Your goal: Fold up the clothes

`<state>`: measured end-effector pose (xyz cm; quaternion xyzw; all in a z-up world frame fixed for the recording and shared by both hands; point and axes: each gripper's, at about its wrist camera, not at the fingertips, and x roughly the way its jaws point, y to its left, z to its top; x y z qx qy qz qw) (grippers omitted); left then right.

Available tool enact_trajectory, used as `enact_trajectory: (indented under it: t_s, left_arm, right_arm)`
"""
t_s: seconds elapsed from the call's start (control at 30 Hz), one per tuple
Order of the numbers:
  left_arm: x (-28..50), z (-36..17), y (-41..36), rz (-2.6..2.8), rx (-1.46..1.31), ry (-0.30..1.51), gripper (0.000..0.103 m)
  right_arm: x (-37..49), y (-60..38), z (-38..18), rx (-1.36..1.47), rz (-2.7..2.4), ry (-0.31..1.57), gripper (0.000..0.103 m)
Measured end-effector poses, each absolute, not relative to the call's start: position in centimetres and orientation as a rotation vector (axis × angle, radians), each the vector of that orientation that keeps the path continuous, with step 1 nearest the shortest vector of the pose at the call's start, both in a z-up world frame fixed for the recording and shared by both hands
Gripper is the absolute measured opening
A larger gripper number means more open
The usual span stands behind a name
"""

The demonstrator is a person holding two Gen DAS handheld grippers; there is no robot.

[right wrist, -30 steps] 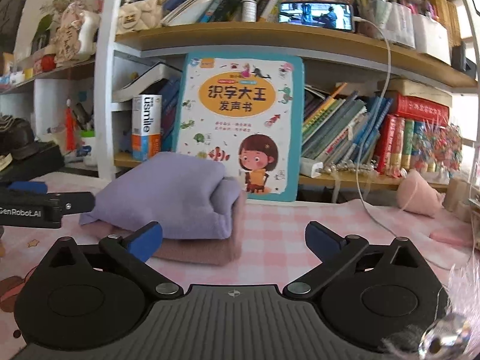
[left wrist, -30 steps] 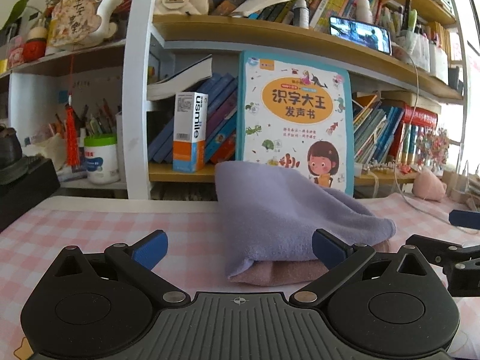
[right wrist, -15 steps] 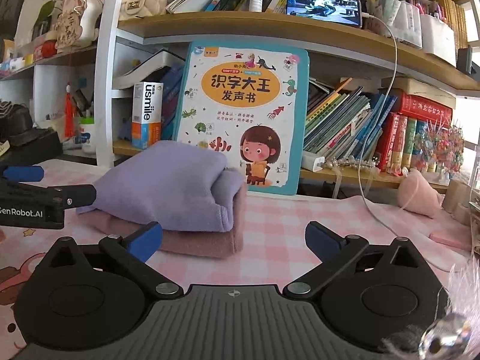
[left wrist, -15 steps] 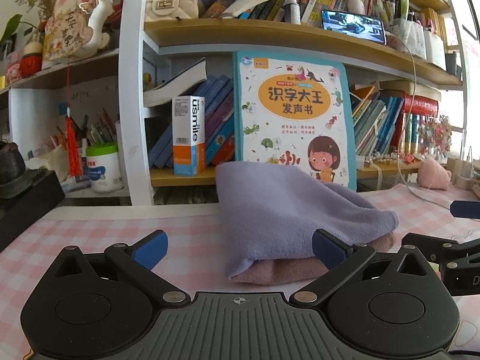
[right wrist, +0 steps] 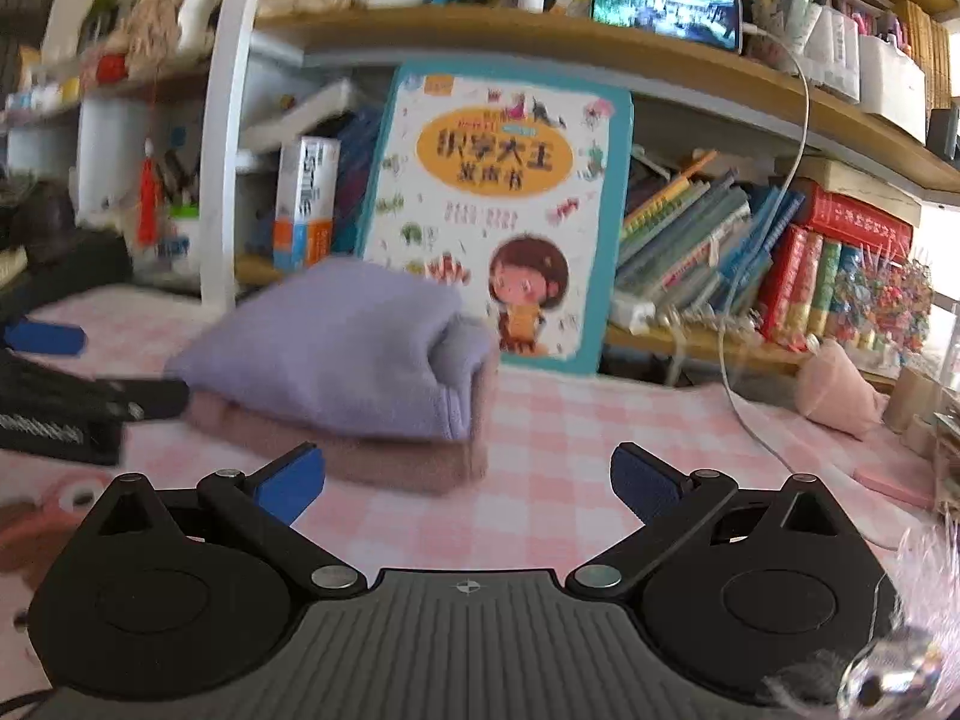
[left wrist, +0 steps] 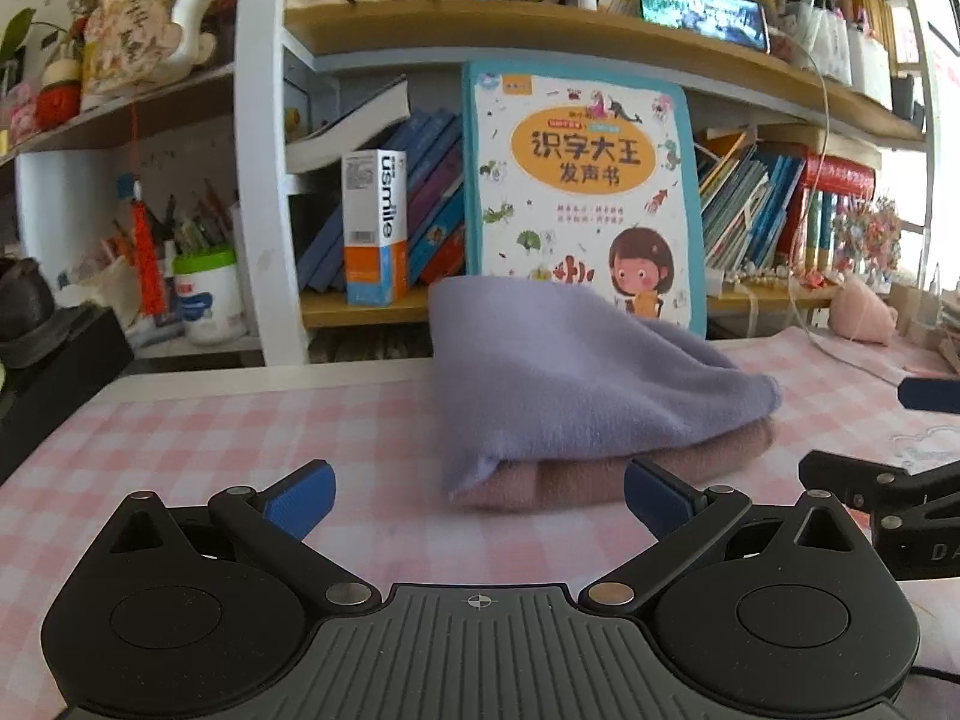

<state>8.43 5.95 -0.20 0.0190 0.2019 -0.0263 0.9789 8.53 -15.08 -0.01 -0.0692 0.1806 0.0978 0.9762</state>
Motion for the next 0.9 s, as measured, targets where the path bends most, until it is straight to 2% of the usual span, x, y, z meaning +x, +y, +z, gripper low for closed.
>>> enact_trajectory:
  t_s: [0.37,0.9]
  left_arm:
    - [5.7,-0.5,4.7,-0.043,0.060,0.420,0.103]
    - [5.3,-0.5,4.0,-0.028,0.097,0.403,0.103]
  right_arm:
    - [4.8,-15.4,0.1,-0.140,0.177,0.332,0.102]
    - [5.2,-15.6,-0.2,-0.129,0.178,0.364,0.102]
